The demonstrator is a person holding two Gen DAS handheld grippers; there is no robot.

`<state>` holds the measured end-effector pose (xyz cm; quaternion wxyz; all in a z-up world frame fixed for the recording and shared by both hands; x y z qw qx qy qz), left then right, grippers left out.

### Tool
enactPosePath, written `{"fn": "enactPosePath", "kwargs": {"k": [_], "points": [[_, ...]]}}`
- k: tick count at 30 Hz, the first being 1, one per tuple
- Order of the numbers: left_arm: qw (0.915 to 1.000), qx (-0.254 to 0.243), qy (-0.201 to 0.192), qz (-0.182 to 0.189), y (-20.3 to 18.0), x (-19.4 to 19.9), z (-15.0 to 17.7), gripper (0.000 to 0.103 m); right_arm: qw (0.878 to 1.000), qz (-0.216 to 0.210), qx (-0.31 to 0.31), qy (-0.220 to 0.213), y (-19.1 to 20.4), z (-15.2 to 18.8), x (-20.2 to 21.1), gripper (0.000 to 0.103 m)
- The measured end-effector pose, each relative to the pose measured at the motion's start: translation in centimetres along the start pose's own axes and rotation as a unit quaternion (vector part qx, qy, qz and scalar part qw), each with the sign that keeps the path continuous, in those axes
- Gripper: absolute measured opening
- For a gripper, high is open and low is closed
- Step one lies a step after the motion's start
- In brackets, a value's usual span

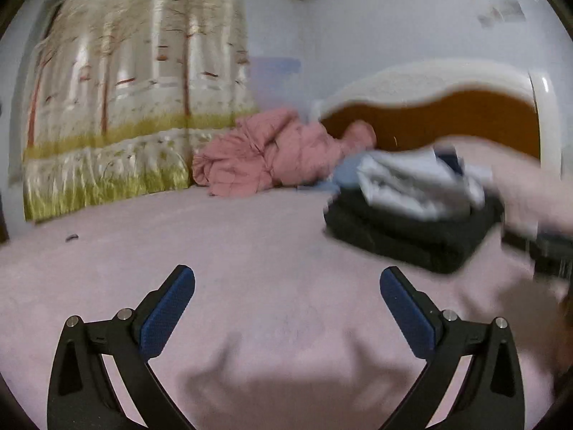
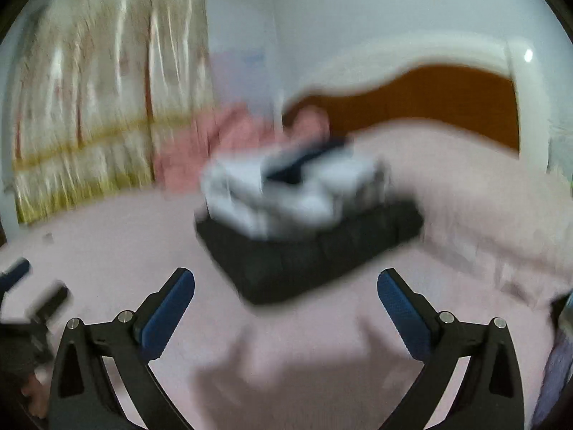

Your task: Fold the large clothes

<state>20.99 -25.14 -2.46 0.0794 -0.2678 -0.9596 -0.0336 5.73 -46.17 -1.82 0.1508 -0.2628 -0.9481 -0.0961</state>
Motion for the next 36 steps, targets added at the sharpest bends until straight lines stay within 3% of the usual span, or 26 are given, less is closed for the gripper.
{"fn": "enactPosePath", "kwargs": {"k": [3, 8, 14, 24, 36], "points": [[0.9998, 0.005, -0.019, 0.0, 0.2, 0.5, 0.2, 0.103, 0.999, 0.012, -0.003, -0.031, -0.2, -0.2, 1.3, 0.103], [0.9995, 0.025, -0.016, 0.009, 1.0, 0.3, 0.0, 0.103, 0.995, 0.034, 0.078, -0.042, 3.1, 0.1, 1.7, 0.103], [0.9991, 0.029, -0.032, 0.008, 1.2, 1.6, 0.0, 0.103, 0.99, 0.019, 0.126, -0.06, 5.2, 0.4, 2.6, 0.103], [0.9985, 0.029, -0.046, 0.006, 1.0, 1.8, 0.1, 0.103, 0.994, 0.017, 0.088, -0.058, 3.6, 0.0, 2.6, 0.103], [0.9985, -0.001, -0.054, 0.009, -0.3, 2.3, 0.1, 0.103, 0.994, 0.019, 0.09, -0.056, 3.5, -0.1, 2.2, 0.103]]}}
Point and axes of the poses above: each gripper's, at about its wrist camera, not at the fingertips, and x roughly against the way its jaws point, y to its left, z to its underside, the point moved 1 cm from there along -x, roughly the way its jaws point, and after that the axes turned 1 degree about -y, right-handed, at the moved point
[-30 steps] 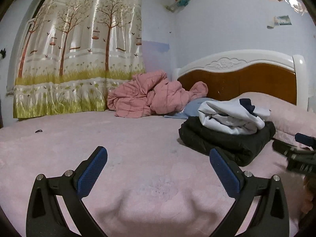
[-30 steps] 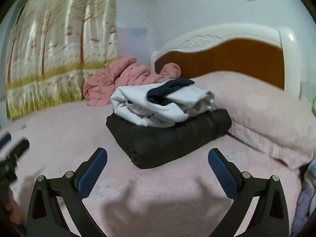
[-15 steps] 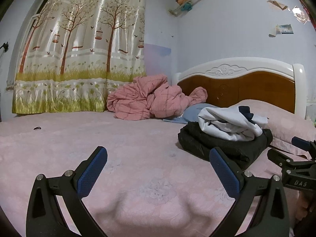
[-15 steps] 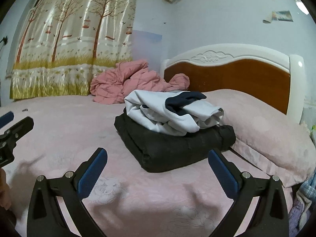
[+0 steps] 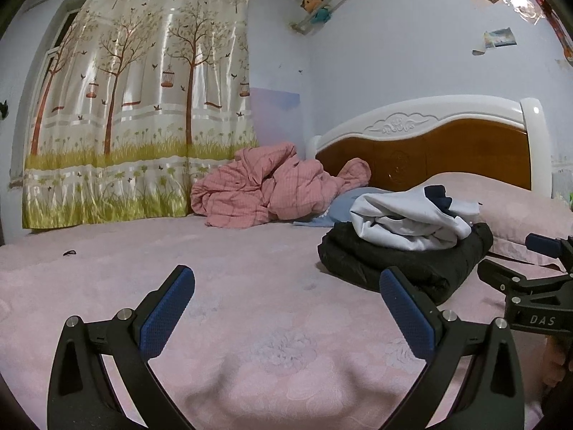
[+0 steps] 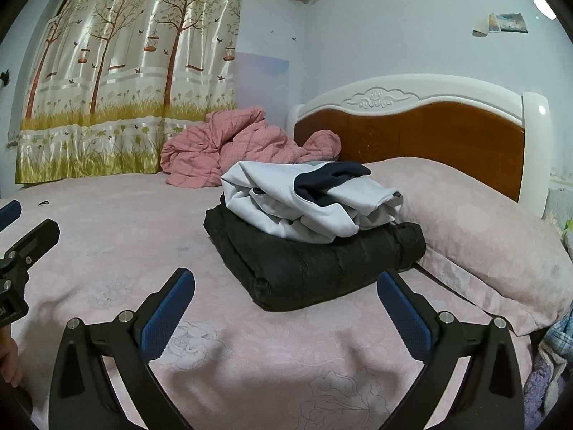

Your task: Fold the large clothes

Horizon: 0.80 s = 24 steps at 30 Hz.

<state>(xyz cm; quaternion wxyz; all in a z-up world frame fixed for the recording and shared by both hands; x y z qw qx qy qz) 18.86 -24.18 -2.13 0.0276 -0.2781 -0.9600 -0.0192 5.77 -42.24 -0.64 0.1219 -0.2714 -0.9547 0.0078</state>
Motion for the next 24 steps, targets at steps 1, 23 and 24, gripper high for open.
{"fn": "enactPosePath", "kwargs": {"k": [1, 23, 24], "points": [[1.0, 0.001, 0.001, 0.0, 0.03, 0.04, 0.0, 0.103, 1.0, 0.0, 0.0, 0.0, 0.02, -0.01, 0.02, 0.103], [0.9999, -0.014, -0.006, 0.007, -0.34, 0.9, -0.27, 0.102, 1.0, 0.002, 0.004, 0.0, -0.18, 0.04, -0.44, 0.103], [0.9998, -0.015, -0.006, 0.007, -0.33, 0.89, -0.24, 0.102, 1.0, 0.002, 0.005, 0.0, -0.23, 0.06, -0.46, 0.103]]}}
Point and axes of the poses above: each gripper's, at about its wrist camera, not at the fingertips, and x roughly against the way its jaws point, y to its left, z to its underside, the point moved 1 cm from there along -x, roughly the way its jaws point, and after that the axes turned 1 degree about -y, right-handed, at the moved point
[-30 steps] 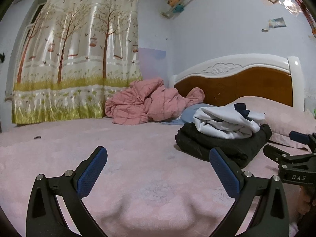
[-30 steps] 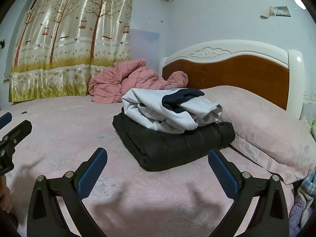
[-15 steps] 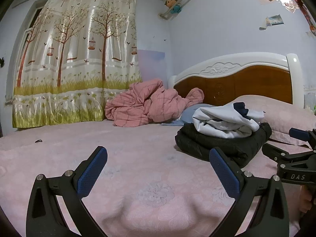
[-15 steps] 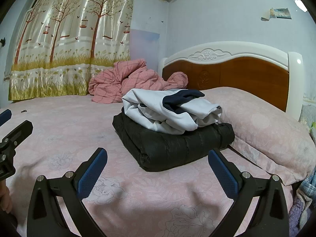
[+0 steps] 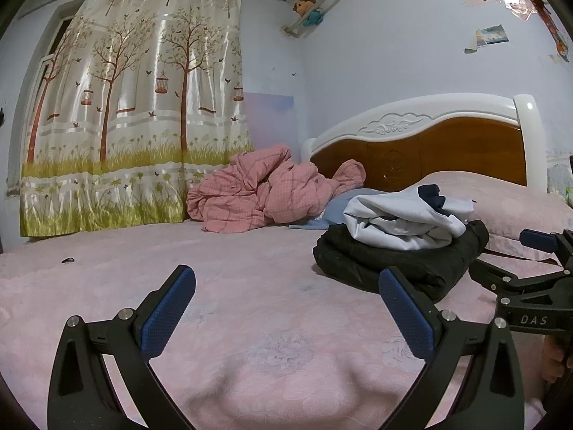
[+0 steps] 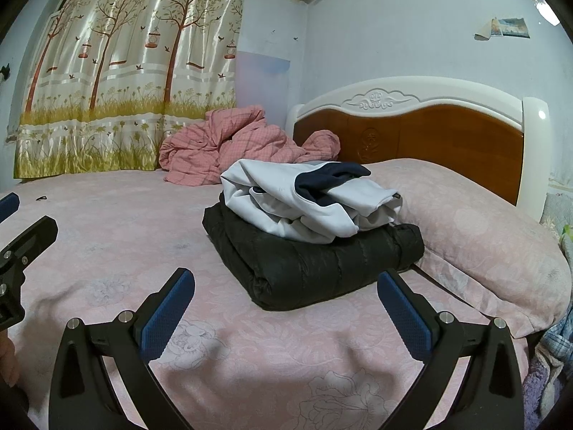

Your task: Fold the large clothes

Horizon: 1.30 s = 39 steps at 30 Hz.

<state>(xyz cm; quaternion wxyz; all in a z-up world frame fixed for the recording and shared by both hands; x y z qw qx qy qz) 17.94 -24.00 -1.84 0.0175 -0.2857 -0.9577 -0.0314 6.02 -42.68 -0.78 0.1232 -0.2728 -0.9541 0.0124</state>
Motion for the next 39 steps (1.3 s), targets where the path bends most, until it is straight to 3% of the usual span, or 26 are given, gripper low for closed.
{"fn": "enactPosePath", "kwargs": {"k": [39], "points": [[0.9999, 0.01, 0.006, -0.002, 0.1, -0.7, -0.1, 0.102, 1.0, 0.0, 0.005, -0.003, -0.5, 0.0, -0.4, 0.103]]}}
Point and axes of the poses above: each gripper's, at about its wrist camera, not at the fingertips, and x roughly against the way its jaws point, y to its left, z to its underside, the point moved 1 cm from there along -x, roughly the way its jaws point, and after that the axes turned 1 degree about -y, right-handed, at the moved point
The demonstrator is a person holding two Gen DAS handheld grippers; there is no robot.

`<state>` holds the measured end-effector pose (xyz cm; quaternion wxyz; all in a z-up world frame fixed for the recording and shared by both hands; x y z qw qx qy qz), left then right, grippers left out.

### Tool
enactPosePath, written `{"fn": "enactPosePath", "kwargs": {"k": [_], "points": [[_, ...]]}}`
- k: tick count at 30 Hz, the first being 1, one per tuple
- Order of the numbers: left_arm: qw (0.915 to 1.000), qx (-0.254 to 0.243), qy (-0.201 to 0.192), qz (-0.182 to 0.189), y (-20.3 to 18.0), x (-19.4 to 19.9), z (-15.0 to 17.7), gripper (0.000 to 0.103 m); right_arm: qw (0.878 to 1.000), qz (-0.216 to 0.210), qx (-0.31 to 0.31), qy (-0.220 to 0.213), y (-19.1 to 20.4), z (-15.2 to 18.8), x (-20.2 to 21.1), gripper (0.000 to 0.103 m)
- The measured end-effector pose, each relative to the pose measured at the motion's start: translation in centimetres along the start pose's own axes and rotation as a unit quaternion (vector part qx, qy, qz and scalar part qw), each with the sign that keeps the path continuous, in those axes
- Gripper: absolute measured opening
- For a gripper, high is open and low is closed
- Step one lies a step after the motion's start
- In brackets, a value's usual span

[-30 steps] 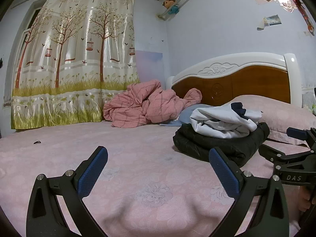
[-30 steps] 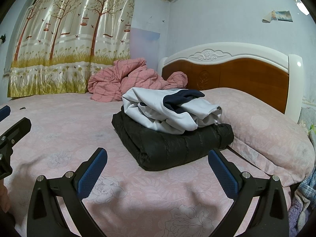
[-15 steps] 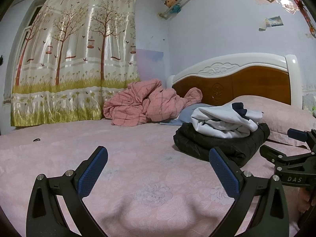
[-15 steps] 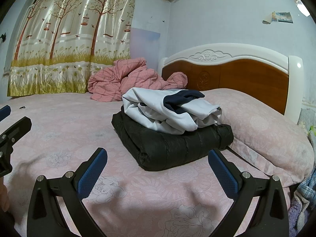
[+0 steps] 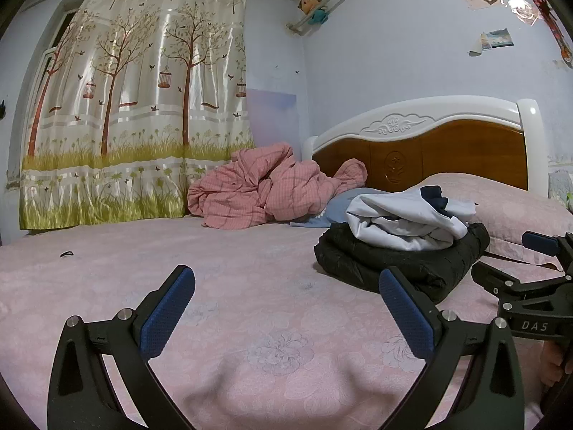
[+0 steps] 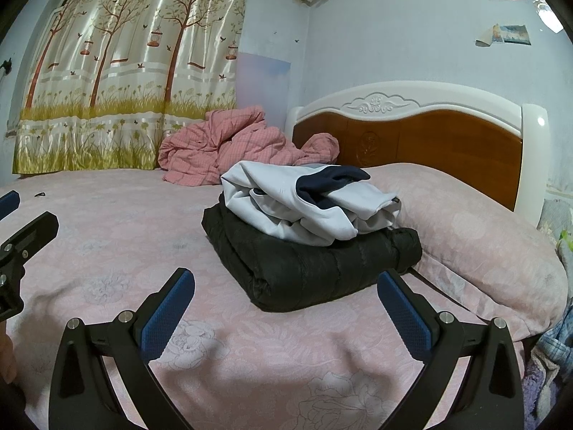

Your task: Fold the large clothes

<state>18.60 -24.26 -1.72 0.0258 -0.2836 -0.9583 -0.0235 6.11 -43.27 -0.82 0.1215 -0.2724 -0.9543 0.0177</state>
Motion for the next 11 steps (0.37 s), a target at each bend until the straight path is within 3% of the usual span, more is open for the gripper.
{"fn": "enactPosePath", "kwargs": {"k": [11], "points": [[1.0, 0.004, -0.002, -0.002, -0.1, -0.09, 0.17, 0.103, 1.0, 0.002, -0.005, -0.004, -0.91, -0.08, -0.68, 0.103]]}}
Point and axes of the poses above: each gripper's, at about its wrist camera, not at the fingertips, and x roughly against the way its jaws point, y to its left, z to its underside, the point moved 1 cm from there along -x, roughly the way its jaws point, and after that the axes turned 1 degree about -y, right-handed, at the moved point
